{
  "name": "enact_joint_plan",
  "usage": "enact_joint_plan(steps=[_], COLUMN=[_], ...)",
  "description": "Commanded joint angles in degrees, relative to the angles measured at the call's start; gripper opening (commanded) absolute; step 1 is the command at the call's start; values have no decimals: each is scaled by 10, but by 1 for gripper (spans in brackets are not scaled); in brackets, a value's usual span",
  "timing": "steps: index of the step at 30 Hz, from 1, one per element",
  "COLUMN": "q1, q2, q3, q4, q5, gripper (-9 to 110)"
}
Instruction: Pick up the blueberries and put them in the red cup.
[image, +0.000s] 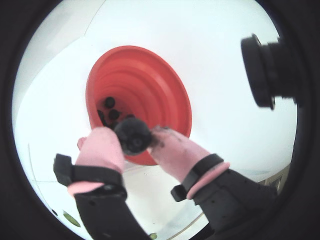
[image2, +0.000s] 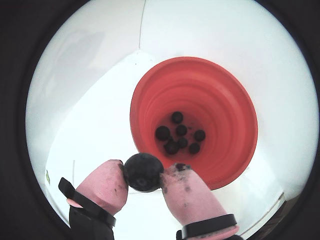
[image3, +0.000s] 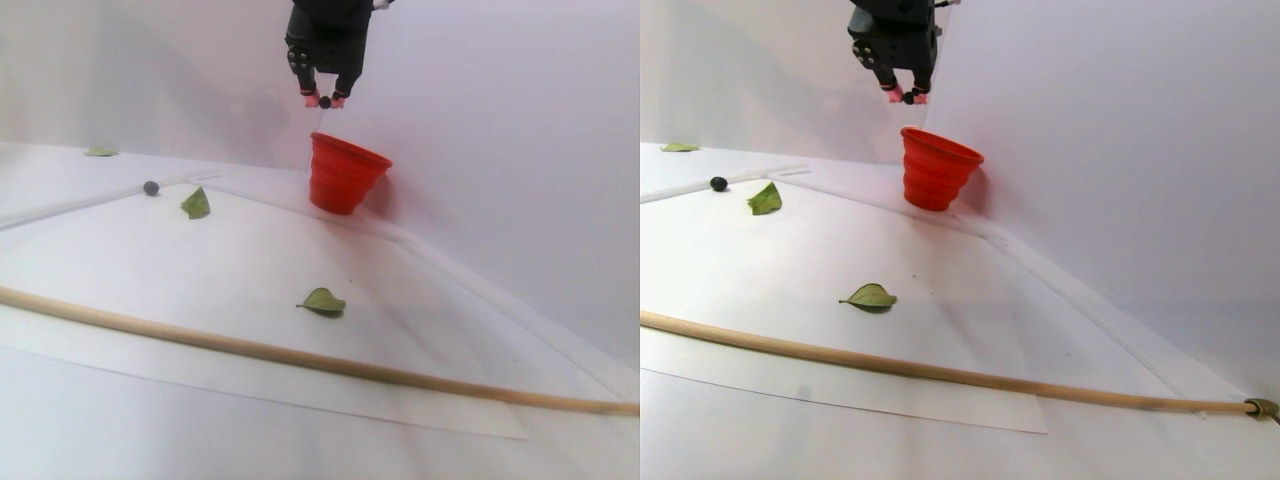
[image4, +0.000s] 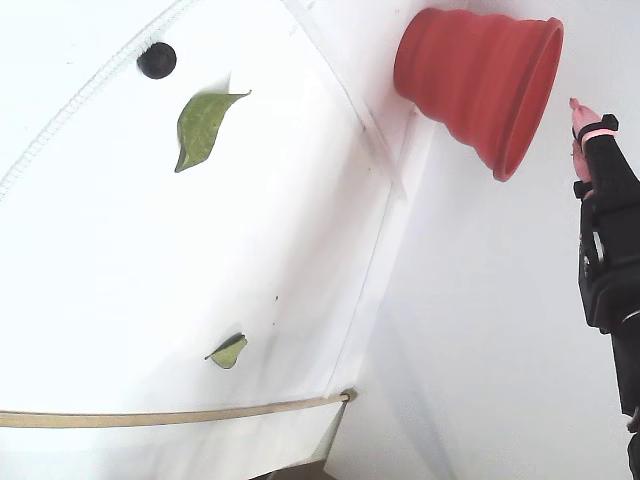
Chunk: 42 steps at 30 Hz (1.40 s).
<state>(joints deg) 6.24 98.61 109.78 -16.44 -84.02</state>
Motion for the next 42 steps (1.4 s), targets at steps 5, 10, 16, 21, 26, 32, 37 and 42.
enact_joint_plan(steps=[5,10,16,21,26,32,37,42], q1=[51,60,69,73,69,56,39,20], q2=[3,-15,-30,-38,-29,-9,14,37], q3=[-79,-92,-101,-105,-101,-84,-71,-54], q4=[-1,-1,-4,-9,-9,-9,4,16], q5=[-4,-6,-9,-8,-7,-11,-11,-13], gripper=[12,13,13,15,18,18,17,17])
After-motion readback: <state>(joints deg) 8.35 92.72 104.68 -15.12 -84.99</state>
